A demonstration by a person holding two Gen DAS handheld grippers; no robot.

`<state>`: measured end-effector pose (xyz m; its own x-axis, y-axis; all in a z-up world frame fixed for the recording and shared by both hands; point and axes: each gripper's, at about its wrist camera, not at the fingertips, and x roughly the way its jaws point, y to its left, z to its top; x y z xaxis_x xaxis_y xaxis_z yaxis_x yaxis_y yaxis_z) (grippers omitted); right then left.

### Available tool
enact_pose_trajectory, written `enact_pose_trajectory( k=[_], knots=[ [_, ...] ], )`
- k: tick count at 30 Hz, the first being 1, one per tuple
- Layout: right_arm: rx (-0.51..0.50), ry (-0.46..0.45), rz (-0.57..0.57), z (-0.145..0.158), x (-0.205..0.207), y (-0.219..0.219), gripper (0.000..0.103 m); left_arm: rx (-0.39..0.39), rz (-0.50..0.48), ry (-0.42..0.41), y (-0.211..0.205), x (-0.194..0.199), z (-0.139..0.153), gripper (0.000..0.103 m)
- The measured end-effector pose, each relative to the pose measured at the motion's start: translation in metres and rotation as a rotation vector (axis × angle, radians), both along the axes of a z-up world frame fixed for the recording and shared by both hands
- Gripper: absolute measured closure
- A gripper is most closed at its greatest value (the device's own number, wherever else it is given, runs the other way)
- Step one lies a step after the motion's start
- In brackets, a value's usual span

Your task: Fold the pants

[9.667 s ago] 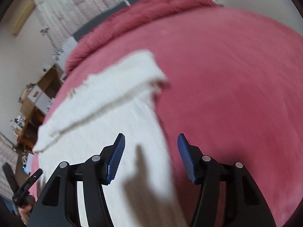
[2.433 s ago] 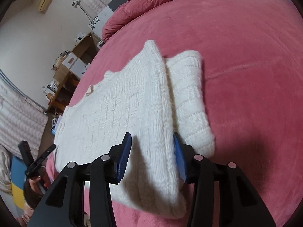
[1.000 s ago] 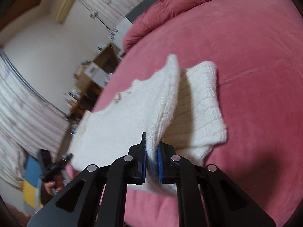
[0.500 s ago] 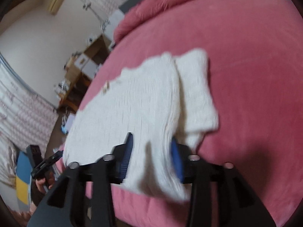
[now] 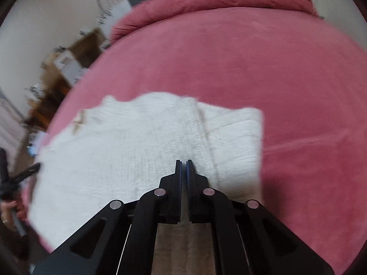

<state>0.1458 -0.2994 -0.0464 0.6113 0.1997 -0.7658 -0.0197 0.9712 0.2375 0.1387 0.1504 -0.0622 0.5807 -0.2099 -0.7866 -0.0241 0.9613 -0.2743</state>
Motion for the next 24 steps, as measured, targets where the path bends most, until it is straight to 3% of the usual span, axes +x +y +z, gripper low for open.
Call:
enact_pose_trajectory(
  k=[2, 3, 4, 5, 6, 7, 8, 9, 12, 15, 17, 19, 21, 23, 24],
  knots=[
    [-0.062, -0.108, -0.034, 0.020, -0.006, 0.004, 0.098, -0.037, 0.068, -0.002, 0.013, -0.005, 0.002, 0.087],
    [-0.077, -0.163, -0.036, 0.030, -0.007, 0.007, 0.093, -0.026, 0.099, -0.020, 0.016, -0.007, 0.006, 0.077],
    [-0.077, -0.189, -0.027, 0.035, -0.005, 0.012, 0.067, -0.002, 0.135, -0.064, 0.019, -0.011, 0.016, 0.071],
    [-0.071, -0.214, -0.010, 0.039, -0.001, 0.018, 0.034, 0.025, 0.148, -0.100, 0.019, -0.013, 0.024, 0.070],
    [-0.062, -0.218, 0.016, 0.040, 0.007, 0.023, 0.031, 0.061, 0.151, -0.144, 0.014, -0.014, 0.036, 0.069],
    [-0.060, -0.199, 0.072, 0.037, 0.019, 0.037, 0.035, 0.073, 0.144, -0.165, 0.009, -0.013, 0.042, 0.069],
    [-0.085, -0.179, 0.101, 0.035, 0.030, 0.050, 0.049, 0.079, 0.114, -0.186, -0.003, -0.010, 0.050, 0.068],
    [-0.108, -0.160, 0.117, 0.032, 0.036, 0.059, 0.052, 0.086, 0.083, -0.194, -0.012, -0.006, 0.054, 0.066],
    [-0.126, -0.083, 0.216, 0.011, 0.076, 0.087, 0.052, 0.184, -0.058, -0.191, -0.065, 0.016, 0.059, 0.066],
    [-0.144, -0.012, 0.285, -0.006, 0.095, 0.105, 0.052, 0.284, -0.191, -0.129, -0.109, 0.047, 0.045, 0.066],
    [-0.172, -0.026, 0.320, -0.012, 0.101, 0.109, 0.044, 0.275, -0.218, -0.071, -0.115, 0.069, 0.031, 0.065],
    [-0.178, -0.029, 0.330, -0.012, 0.102, 0.105, 0.043, 0.314, -0.179, -0.045, -0.115, 0.089, 0.016, 0.061],
    [-0.190, -0.020, 0.344, -0.014, 0.104, 0.105, 0.043, 0.285, -0.191, -0.037, -0.114, 0.101, 0.007, 0.048],
    [-0.219, -0.020, 0.348, -0.016, 0.105, 0.108, 0.050, 0.308, -0.201, -0.029, -0.117, 0.108, -0.007, 0.046],
    [-0.230, -0.022, 0.349, -0.016, 0.105, 0.111, 0.053, 0.310, -0.207, -0.040, -0.118, 0.107, -0.012, 0.050]
  ],
)
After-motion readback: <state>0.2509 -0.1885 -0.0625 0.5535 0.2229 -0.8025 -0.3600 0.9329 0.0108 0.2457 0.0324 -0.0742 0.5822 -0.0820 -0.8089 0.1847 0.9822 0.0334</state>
